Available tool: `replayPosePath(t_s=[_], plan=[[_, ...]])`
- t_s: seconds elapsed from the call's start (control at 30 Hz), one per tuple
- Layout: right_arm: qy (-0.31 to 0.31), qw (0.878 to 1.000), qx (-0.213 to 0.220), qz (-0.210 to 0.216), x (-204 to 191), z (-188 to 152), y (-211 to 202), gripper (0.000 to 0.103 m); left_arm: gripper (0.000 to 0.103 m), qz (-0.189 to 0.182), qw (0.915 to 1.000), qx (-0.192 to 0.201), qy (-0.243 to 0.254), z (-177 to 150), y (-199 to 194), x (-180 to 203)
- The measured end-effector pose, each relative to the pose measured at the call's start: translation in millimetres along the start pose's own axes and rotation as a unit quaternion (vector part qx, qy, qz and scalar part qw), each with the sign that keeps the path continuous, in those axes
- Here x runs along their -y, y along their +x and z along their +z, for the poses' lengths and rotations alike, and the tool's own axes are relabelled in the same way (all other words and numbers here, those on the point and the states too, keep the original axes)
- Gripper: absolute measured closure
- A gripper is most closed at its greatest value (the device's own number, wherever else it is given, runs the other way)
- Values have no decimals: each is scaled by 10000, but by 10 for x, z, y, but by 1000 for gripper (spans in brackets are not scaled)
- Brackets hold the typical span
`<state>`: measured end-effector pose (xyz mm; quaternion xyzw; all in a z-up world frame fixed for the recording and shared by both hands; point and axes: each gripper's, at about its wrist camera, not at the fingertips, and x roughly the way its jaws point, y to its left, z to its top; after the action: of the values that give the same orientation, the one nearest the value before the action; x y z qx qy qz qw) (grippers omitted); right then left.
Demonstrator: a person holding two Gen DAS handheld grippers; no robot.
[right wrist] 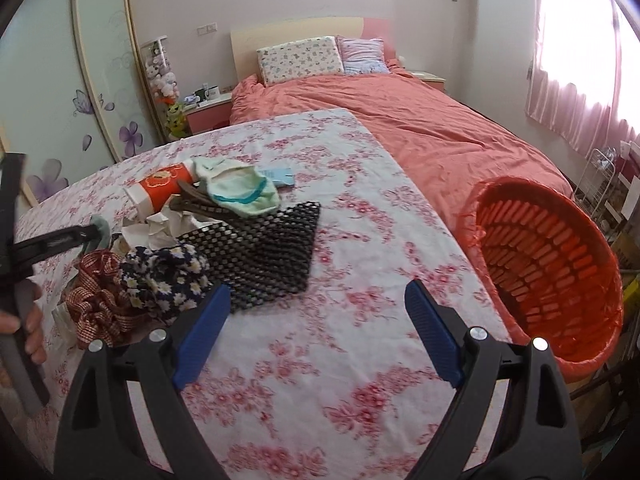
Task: Collect trash
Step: 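Grasp the grey sock with the left tool while the right tool grasps the floral cloth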
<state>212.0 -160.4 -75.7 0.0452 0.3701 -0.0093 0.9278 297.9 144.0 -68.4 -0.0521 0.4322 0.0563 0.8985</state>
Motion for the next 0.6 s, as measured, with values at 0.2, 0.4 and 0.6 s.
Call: replayPosePath(t_s=[0.2, 0.4, 0.6], plan=[[-105, 9997, 78, 217, -170, 9, 2, 19, 47, -39, 10000, -19, 63, -36, 70, 39], [-226, 9975, 137, 648, -388, 32, -35, 29, 75, 52, 9996, 41, 285, -23, 46, 66], [-304, 9955, 155, 879, -515, 36, -16, 36, 76, 120, 9994, 52, 315, -83, -44, -176]])
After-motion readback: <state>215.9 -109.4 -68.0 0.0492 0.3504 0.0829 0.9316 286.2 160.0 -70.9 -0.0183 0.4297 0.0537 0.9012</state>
